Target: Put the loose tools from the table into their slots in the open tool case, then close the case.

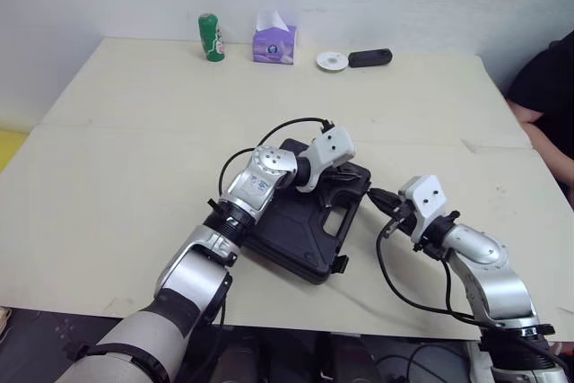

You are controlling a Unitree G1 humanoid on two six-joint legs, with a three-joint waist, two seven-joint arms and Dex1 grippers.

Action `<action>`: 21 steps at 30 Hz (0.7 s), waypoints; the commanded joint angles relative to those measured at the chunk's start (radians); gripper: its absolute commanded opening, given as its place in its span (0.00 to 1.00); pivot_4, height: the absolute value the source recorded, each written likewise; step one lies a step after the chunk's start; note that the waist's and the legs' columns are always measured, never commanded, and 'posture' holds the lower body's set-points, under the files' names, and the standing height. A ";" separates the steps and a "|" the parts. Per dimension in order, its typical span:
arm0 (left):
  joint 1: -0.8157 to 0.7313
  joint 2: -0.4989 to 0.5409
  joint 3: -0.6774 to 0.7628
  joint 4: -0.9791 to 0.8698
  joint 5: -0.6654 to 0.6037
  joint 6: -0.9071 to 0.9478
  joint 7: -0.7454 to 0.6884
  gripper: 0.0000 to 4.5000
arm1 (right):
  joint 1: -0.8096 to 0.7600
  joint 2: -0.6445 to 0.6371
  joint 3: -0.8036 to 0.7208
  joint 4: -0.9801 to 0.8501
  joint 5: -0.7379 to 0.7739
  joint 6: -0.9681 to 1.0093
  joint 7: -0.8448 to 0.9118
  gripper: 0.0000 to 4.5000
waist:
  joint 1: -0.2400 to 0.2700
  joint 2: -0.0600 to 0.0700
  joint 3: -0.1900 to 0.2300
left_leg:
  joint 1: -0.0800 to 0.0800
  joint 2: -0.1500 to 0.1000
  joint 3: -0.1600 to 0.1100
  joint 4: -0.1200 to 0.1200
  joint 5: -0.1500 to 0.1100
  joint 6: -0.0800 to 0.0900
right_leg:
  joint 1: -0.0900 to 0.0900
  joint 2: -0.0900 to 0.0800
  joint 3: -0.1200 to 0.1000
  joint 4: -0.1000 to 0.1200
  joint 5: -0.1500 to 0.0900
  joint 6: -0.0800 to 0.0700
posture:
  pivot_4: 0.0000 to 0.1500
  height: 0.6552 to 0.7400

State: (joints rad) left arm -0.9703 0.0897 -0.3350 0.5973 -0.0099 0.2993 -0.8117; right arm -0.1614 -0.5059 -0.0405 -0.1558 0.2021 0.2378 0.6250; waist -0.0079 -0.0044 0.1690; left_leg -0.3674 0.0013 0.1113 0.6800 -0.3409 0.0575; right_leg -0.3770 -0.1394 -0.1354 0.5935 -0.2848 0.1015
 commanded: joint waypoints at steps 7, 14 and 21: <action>0.094 0.024 -0.095 0.093 0.084 0.103 -0.031 0.01 | -0.093 0.019 0.038 -0.018 -0.006 -0.024 0.022 0.00 | -0.020 0.000 0.000 | 0.000 0.001 0.000 0.000 0.000 -0.001 | 0.000 0.000 0.000 0.000 0.000 0.000 | 1.00 1.00; 0.100 0.028 -0.102 0.099 0.088 0.111 -0.035 0.01 | -0.115 0.032 0.069 -0.033 -0.016 -0.005 0.028 0.00 | -0.024 0.000 0.000 | 0.002 0.002 0.001 -0.001 0.000 -0.002 | 0.000 0.001 0.001 0.000 0.000 -0.001 | 1.00 1.00; 0.109 0.035 -0.099 0.086 0.087 0.116 -0.031 0.01 | -0.088 0.038 0.068 -0.041 -0.023 -0.005 0.026 0.00 | -0.024 0.000 0.000 | 0.003 0.002 0.001 -0.003 0.000 -0.003 | 0.000 0.001 0.001 0.000 -0.001 -0.002 | 1.00 1.00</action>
State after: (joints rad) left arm -0.9655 0.1081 -0.3349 0.5860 -0.0098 0.3125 -0.8244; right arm -0.2305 -0.4911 -0.0052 -0.1364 0.1673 0.2641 0.6412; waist -0.0315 -0.0043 0.1687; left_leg -0.3644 0.0033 0.1122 0.6768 -0.3406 0.0544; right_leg -0.3769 -0.1380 -0.1344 0.5937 -0.2858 0.0997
